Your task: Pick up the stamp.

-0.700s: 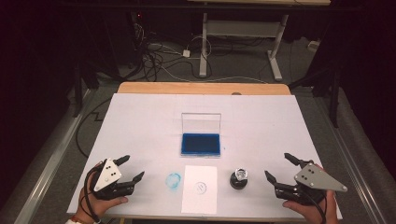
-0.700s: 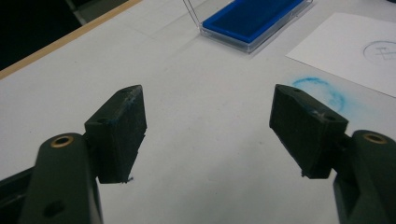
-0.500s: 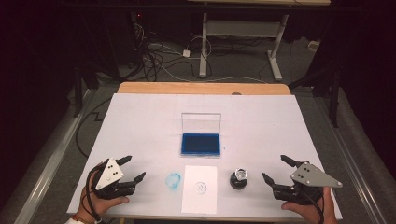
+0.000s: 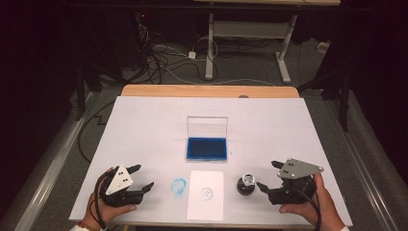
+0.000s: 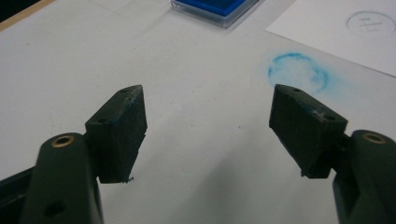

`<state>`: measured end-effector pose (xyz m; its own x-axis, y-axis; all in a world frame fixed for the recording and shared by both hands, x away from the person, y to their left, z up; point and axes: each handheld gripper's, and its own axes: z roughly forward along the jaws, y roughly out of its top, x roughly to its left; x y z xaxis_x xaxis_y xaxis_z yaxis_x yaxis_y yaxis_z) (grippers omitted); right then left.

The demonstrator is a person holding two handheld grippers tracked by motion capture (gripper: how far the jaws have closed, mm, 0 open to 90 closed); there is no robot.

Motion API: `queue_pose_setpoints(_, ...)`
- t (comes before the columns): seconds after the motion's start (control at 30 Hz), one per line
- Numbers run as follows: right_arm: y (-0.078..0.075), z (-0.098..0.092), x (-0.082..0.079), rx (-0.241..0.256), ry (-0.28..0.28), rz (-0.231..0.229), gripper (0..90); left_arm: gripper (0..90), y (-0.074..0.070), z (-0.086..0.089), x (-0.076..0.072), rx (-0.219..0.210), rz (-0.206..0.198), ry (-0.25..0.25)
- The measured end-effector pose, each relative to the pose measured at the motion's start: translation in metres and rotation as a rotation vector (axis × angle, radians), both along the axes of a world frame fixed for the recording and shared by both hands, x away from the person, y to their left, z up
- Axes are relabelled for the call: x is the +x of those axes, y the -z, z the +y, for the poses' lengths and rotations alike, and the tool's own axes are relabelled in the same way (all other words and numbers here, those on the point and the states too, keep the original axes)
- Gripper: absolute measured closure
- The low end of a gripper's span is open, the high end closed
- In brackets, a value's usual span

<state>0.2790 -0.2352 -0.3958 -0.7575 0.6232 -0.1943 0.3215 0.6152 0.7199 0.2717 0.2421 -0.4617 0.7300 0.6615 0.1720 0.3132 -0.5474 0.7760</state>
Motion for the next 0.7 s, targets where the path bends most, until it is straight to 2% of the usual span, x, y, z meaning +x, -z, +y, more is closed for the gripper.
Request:
queue_pose_setpoints(0.13, 0.003, 0.014, 0.004, -0.034, -0.026, 0.029, 22.5, 26.5, 0.0, 0.002, -0.001, -0.013, 0.002, -0.005)
queue_pose_setpoints(0.3, 0.007, 0.026, 0.01, -0.068, -0.048, 0.056, 24.0, 26.5, 0.002, 0.0, -0.001, 0.006, 0.007, 0.001)
queue_pose_setpoints(0.33, 0.009, 0.03, 0.014, -0.083, -0.053, 0.075, 24.9, 26.5, 0.002, -0.001, -0.001, 0.011, 0.01, 0.004)
queue_pose_setpoints(0.47, 0.012, 0.033, 0.022, -0.084, -0.066, 0.099, 27.5, 26.5, 0.004, -0.002, 0.0, 0.009, 0.015, 0.02)
queue_pose_setpoints(0.53, 0.018, 0.036, 0.028, -0.086, -0.067, 0.132, 27.4, 26.5, 0.004, -0.002, 0.0, 0.011, 0.018, 0.025)
queue_pose_setpoints(0.6, 0.022, 0.038, 0.029, -0.094, -0.076, 0.144, 28.2, 26.5, 0.004, -0.003, -0.001, 0.012, 0.019, 0.027)
queue_pose_setpoints(0.7, 0.026, 0.039, 0.029, -0.093, -0.073, 0.14, 29.0, 26.5, 0.004, -0.004, -0.001, 0.01, 0.019, 0.04)
